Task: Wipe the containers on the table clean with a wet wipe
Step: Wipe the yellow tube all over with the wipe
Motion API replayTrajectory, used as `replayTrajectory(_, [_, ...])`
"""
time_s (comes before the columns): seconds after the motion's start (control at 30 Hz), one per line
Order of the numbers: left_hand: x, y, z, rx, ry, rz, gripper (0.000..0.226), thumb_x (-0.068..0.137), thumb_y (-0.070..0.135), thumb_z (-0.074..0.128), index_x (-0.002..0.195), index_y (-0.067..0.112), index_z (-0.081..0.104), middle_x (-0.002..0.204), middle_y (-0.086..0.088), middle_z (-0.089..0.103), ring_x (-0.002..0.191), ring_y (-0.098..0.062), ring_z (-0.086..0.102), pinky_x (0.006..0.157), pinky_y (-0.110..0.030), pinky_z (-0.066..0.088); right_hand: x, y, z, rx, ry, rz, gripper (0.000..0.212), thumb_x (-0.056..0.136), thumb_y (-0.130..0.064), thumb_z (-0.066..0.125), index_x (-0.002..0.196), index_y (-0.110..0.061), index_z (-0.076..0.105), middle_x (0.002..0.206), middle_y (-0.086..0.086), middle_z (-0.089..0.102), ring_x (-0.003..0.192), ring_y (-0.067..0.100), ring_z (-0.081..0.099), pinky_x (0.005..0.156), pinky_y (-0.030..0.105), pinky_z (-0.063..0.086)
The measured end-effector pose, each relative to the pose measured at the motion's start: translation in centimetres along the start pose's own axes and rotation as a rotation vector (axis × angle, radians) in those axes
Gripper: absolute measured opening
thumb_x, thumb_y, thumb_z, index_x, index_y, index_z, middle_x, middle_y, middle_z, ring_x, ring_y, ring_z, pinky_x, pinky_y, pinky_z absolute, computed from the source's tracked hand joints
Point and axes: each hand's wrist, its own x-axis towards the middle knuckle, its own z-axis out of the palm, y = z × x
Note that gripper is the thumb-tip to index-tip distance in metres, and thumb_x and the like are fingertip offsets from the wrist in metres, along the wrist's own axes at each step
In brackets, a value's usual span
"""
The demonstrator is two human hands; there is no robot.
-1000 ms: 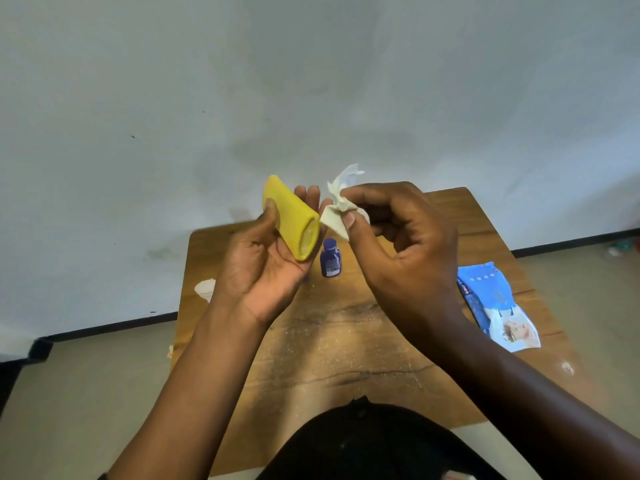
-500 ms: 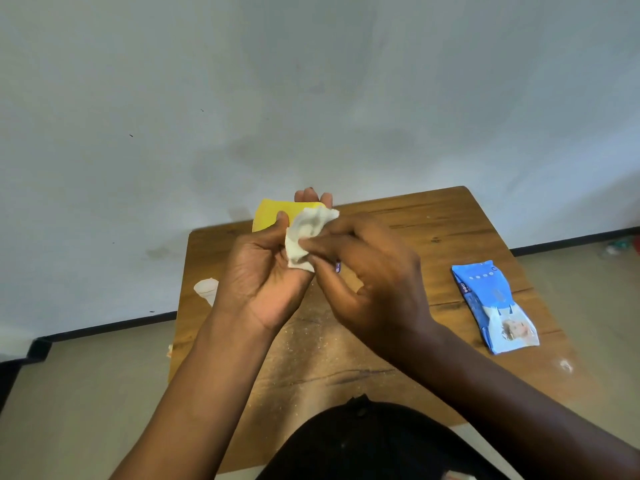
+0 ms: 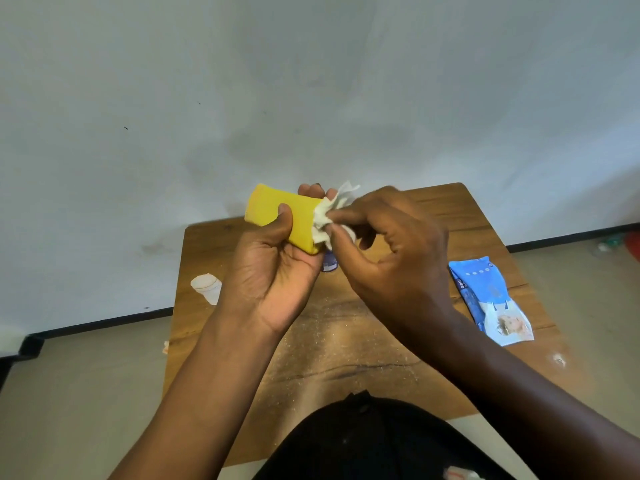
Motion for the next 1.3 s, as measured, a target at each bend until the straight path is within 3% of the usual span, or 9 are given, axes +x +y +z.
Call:
replayTrajectory(0.13, [0.1,0.2,0.4,-0.024,0.021,0.014,0.023,0.109,0.007,0.038,0.112,-0.001,0.059,0.105,-0.015,0.073,0.12,-0.035,0.067,0.105,-0.051,0.047,-0.5,-0.5,0.5,-0.01,-0.027,-0.017,0.009,0.092,-0.011,0.079,0.1,-0.006,0.079,0.093,0.003,0.072,0.079,0.007,0.058,0.068,0.018,0.046])
replayTrajectory(0.27, [-0.2,0.0,0.1,0.0,0.007,-0.022,0.025,0.11,0.008,0.038,0.112,0.0,0.061,0.103,-0.011,0.073,0.111,-0.031,0.072,0.095,-0.048,0.058,-1.2,-0.6,0.6,-0.002,-0.129,0.03,0.009,0.091,-0.013,0.078,0.099,-0.01,0.077,0.093,0.0,0.07,0.079,0.007,0.058,0.068,0.017,0.045])
replayTrajectory(0.37, [-0.1,-0.2,-0.2,0.014,0.03,0.008,0.026,0.108,0.006,0.039,0.124,-0.004,0.057,0.111,-0.016,0.072,0.122,-0.034,0.064,0.108,-0.052,0.048,0.0,-0.4,0.0,0.011,-0.061,0.106,0.011,0.092,-0.012,0.079,0.102,-0.011,0.075,0.094,-0.003,0.067,0.075,0.0,0.054,0.068,0.009,0.039])
replayTrajectory(0.47, [0.2,-0.1,-0.1,-0.02,0.043,0.008,0.031,0.107,0.005,0.04,0.133,-0.005,0.054,0.12,-0.018,0.069,0.131,-0.036,0.06,0.113,-0.053,0.042,0.3,-0.5,0.2,-0.02,-0.03,0.089,0.012,0.092,-0.012,0.079,0.103,-0.011,0.074,0.095,-0.002,0.067,0.076,-0.001,0.053,0.068,0.01,0.04])
replayTrajectory(0.63, [0.1,0.1,0.3,-0.032,0.016,-0.032,0.028,0.11,0.008,0.037,0.103,0.001,0.063,0.1,-0.01,0.073,0.11,-0.029,0.071,0.082,-0.045,0.063,-1.7,-0.9,0.9,-0.068,-0.141,-0.007,0.011,0.092,-0.014,0.077,0.102,-0.01,0.077,0.095,0.001,0.07,0.084,0.004,0.055,0.072,0.014,0.041])
replayTrajectory(0.8, [-0.1,-0.1,0.5,0.021,0.046,0.022,0.025,0.109,0.005,0.037,0.109,-0.004,0.06,0.101,-0.016,0.073,0.123,-0.037,0.062,0.111,-0.053,0.043,0.3,0.0,0.1,-0.058,-0.036,0.04,0.011,0.093,-0.012,0.079,0.103,-0.011,0.076,0.093,-0.002,0.067,0.076,-0.002,0.051,0.069,0.008,0.038])
replayTrajectory(1.03, [0.2,-0.2,-0.4,-0.08,0.036,-0.074,0.024,0.107,0.01,0.041,0.109,-0.001,0.062,0.098,-0.012,0.075,0.106,-0.033,0.07,0.081,-0.05,0.061,-2.2,-0.3,0.7,-0.051,-0.192,0.029,0.012,0.094,-0.015,0.075,0.105,-0.011,0.077,0.096,-0.001,0.07,0.082,0.002,0.053,0.071,0.012,0.04])
replayTrajectory(1.17, [0.4,-0.2,-0.9,-0.076,0.043,-0.052,0.026,0.106,0.008,0.041,0.119,-0.005,0.059,0.102,-0.018,0.075,0.112,-0.036,0.067,0.097,-0.051,0.052,-0.4,0.3,0.1,-0.065,-0.095,0.045,0.012,0.095,-0.013,0.077,0.106,-0.011,0.077,0.096,-0.001,0.071,0.078,0.002,0.055,0.07,0.01,0.041])
replayTrajectory(1.3, [0.5,0.0,-0.8,-0.095,0.07,-0.07,0.026,0.108,0.01,0.04,0.11,-0.003,0.062,0.098,-0.016,0.075,0.11,-0.034,0.067,0.091,-0.049,0.051,-2.0,-0.2,0.8,-0.081,-0.173,0.0,0.014,0.095,-0.016,0.075,0.108,-0.01,0.078,0.099,0.001,0.073,0.085,0.003,0.056,0.075,0.011,0.041])
